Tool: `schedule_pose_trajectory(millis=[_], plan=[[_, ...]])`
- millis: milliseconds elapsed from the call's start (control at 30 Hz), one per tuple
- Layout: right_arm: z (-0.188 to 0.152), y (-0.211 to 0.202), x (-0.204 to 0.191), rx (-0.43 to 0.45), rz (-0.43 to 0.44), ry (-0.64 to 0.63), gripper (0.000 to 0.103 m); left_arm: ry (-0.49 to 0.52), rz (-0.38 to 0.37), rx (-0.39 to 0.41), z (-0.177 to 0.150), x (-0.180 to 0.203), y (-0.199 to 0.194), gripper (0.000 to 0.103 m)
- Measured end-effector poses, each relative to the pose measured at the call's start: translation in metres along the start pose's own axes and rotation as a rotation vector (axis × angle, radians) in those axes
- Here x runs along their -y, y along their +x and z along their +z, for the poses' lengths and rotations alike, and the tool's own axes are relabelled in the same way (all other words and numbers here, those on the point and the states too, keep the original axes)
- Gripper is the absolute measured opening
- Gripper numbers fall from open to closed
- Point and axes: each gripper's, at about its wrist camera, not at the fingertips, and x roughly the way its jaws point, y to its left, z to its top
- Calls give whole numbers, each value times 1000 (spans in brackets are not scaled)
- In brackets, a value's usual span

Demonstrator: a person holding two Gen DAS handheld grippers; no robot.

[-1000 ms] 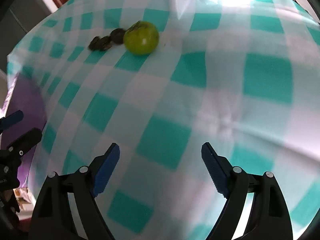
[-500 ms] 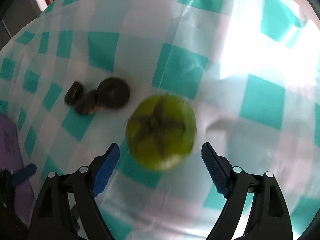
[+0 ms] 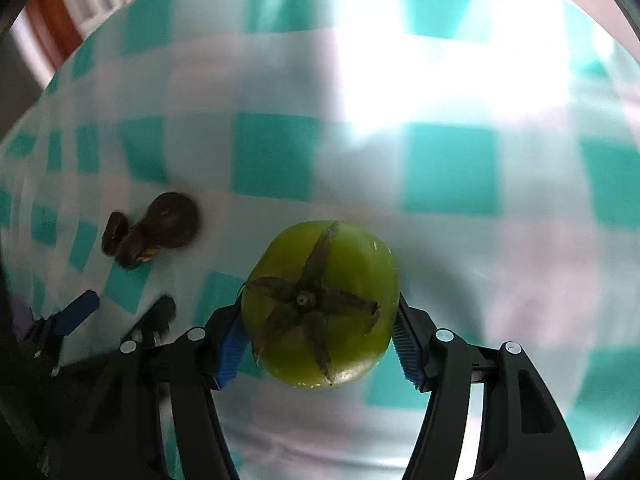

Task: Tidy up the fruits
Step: 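Grasp the green tomato with the right tool while the left tool grasps a brown nut, then carry the green tomato and brown nut over the purple box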

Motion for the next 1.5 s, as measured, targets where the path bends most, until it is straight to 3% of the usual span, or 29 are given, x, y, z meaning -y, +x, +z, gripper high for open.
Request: schedule_pose_trajectory(millis=[133, 233, 333, 367, 400, 633, 767, 1000, 1133, 1300, 1500], plan=[[-16, -17, 22, 6, -9, 47, 61, -21, 9, 31, 16, 2, 11, 99], [-28, -30, 35, 10, -5, 84, 61, -20, 0, 55, 27, 4, 17, 92], [-38, -36, 41, 5, -13, 92, 61, 16, 4, 87, 31, 8, 18, 59], [-43, -38, 42, -1, -14, 95, 61, 33, -20, 94, 29, 9, 16, 44], [-49, -40, 43, -6, -13, 99, 61, 50, -36, 93, 26, 11, 14, 38], [-71, -45, 42, -37, 8, 57, 61, 124, -75, 62, -29, 9, -16, 38], [-105, -55, 31, -57, 27, -13, 61, 170, -72, 34, -66, 9, -35, 38], [-152, -78, 23, -103, 106, -167, 61, 153, -76, -25, -134, 7, -82, 38], [-184, -103, 24, -117, 146, -244, 61, 105, -99, -58, -181, 9, -127, 38], [-216, -124, 25, -151, 198, -326, 61, 78, -95, -43, -231, -1, -172, 38], [-244, -144, 22, -163, 236, -419, 61, 61, -84, -8, -263, 1, -210, 38]])
